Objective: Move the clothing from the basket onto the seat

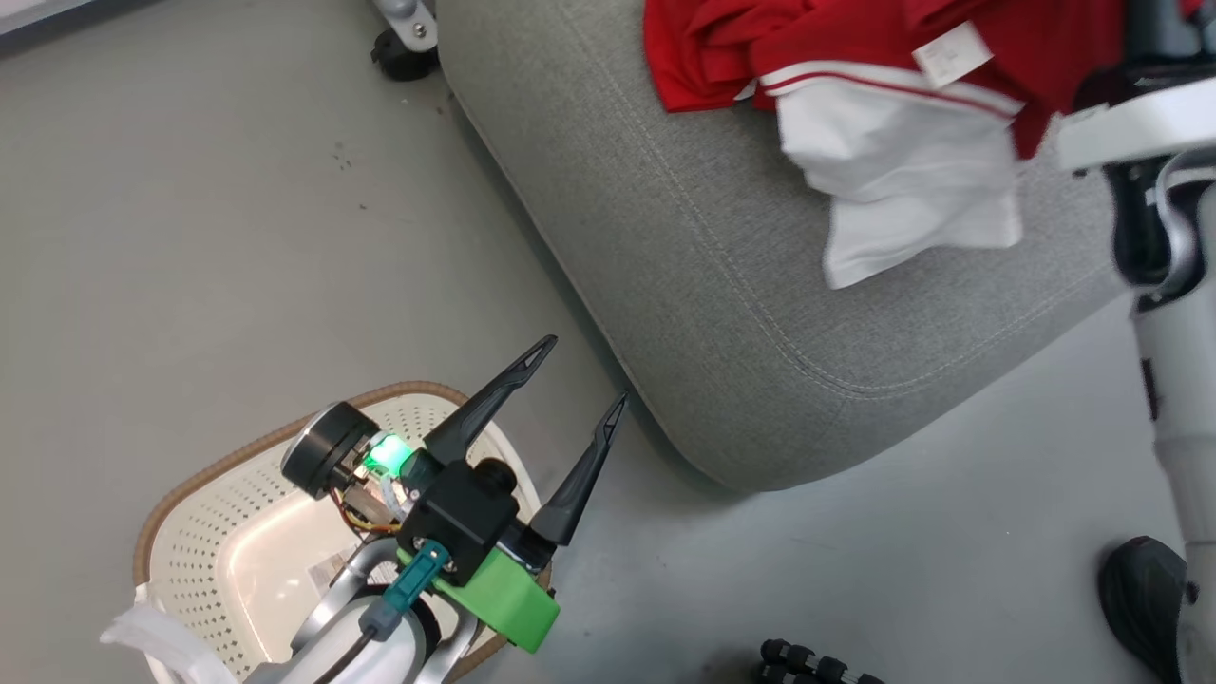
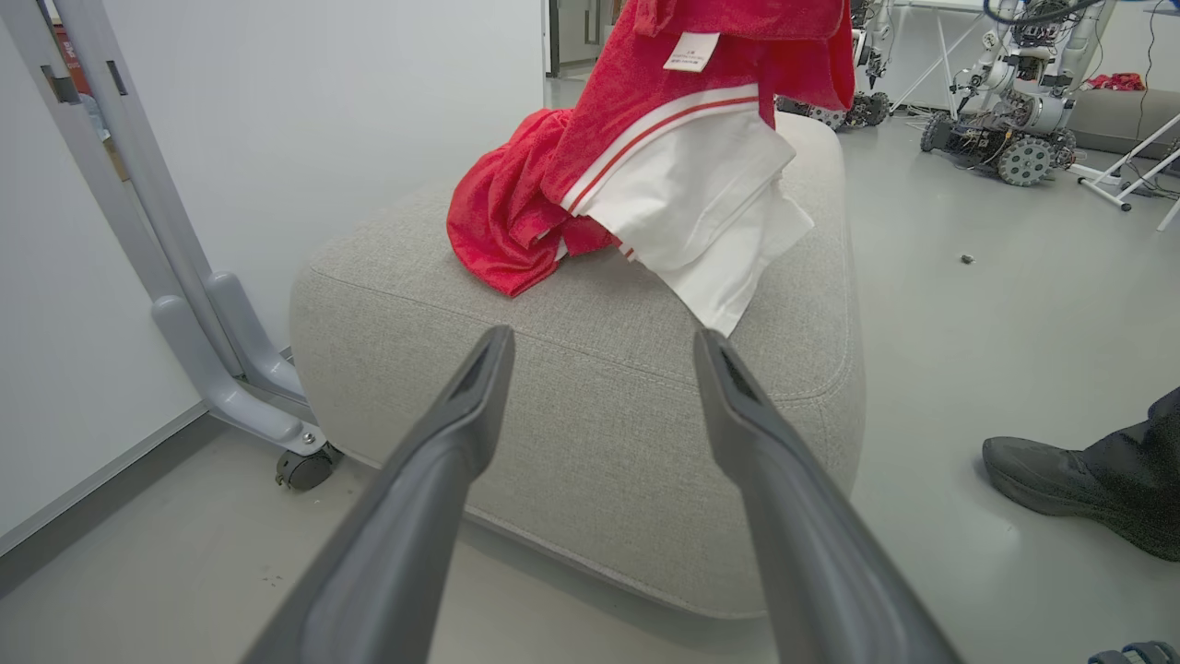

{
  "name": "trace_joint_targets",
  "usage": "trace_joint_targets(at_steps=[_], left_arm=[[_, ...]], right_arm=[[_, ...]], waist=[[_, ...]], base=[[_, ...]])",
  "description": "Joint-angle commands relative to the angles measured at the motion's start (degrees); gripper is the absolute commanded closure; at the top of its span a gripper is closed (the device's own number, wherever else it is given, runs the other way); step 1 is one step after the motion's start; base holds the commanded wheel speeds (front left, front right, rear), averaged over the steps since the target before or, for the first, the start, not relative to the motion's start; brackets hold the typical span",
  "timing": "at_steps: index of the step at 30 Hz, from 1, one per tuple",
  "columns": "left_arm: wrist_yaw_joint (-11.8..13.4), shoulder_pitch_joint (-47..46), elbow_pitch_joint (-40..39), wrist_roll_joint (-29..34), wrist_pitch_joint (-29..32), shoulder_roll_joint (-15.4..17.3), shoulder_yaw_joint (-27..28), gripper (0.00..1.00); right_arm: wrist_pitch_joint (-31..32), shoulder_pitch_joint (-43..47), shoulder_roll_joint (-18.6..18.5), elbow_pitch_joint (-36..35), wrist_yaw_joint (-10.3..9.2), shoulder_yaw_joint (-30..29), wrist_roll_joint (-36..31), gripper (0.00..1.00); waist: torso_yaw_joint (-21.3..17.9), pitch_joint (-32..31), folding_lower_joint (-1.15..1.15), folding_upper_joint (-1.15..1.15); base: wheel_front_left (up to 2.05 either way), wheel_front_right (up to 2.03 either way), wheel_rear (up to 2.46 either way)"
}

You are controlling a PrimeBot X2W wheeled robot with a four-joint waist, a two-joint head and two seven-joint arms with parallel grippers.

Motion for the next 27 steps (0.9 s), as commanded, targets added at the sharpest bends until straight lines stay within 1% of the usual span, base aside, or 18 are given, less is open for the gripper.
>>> trace_joint_targets(at_steps=[1,6,7,8,9,10,11,17,23,27], left_arm=[[-0.3,-1.5,-0.4,0.3,0.1,0.6,0.0,0.00],[-1.2,-3.6,-1.3,1.1,0.4,0.7,-0.7,0.00],[-1.3,-4.1,-1.3,1.3,0.5,0.7,-0.9,0.00],[-1.5,-4.5,-1.4,1.4,0.5,0.7,-1.0,0.00],[-1.6,-5.0,-1.4,1.5,0.5,0.8,-1.1,0.00],[-1.7,-5.2,-1.5,1.6,0.5,0.7,-1.1,0.00],[-1.7,-5.5,-1.5,1.8,0.5,0.8,-1.2,0.00],[-2.0,-6.9,-1.1,2.2,0.2,0.7,-1.7,0.00],[-1.9,-7.6,-0.1,1.8,-0.5,0.4,-1.8,0.00],[-1.4,-7.5,0.4,1.4,-1.2,0.0,-1.8,0.00]], right_arm=[[-0.2,-2.7,-1.4,1.0,-0.06,-1.2,-0.2,1.00],[-0.2,-8.3,-5.2,6.9,-0.06,-3.5,0.8,1.00],[-0.1,-9.4,-6.0,8.5,-0.06,-3.4,0.8,0.95],[-0.2,-10.5,-6.4,9.4,-0.06,-3.5,1.3,0.67],[-0.2,-11.3,-6.9,10.9,-0.06,-3.2,1.3,0.51],[-0.2,-11.8,-7.2,11.9,-0.07,-3.0,1.4,0.16],[-0.1,-12.4,-7.4,13.2,-0.06,-2.8,1.5,0.00],[-0.2,-13.8,-7.5,18.3,-0.06,-3.6,0.8,0.00],[-0.2,-10.7,-5.9,21.5,-0.07,-5.7,-1.0,0.00],[-0.2,-7.5,-4.6,22.8,-0.07,-7.1,-1.4,0.00]], waist=[[2.6,2.3,0.00,0.00],[5.8,5.4,0.00,0.00],[6.5,6.1,0.00,0.00],[7.0,6.8,0.00,0.00],[7.5,7.5,0.00,0.00],[7.8,8.0,0.00,0.00],[8.2,8.6,0.00,0.00],[9.6,10.9,0.00,0.00],[9.9,11.0,0.00,0.00],[9.9,10.3,0.00,0.00]], base=[[0.00,0.00,0.00],[0.00,0.00,0.00],[0.00,0.00,0.00],[0.00,0.00,0.00],[0.00,0.00,0.00],[0.00,0.00,0.00],[0.00,0.00,0.00],[0.00,0.00,0.00],[0.00,0.00,0.00],[0.00,0.00,0.00]])
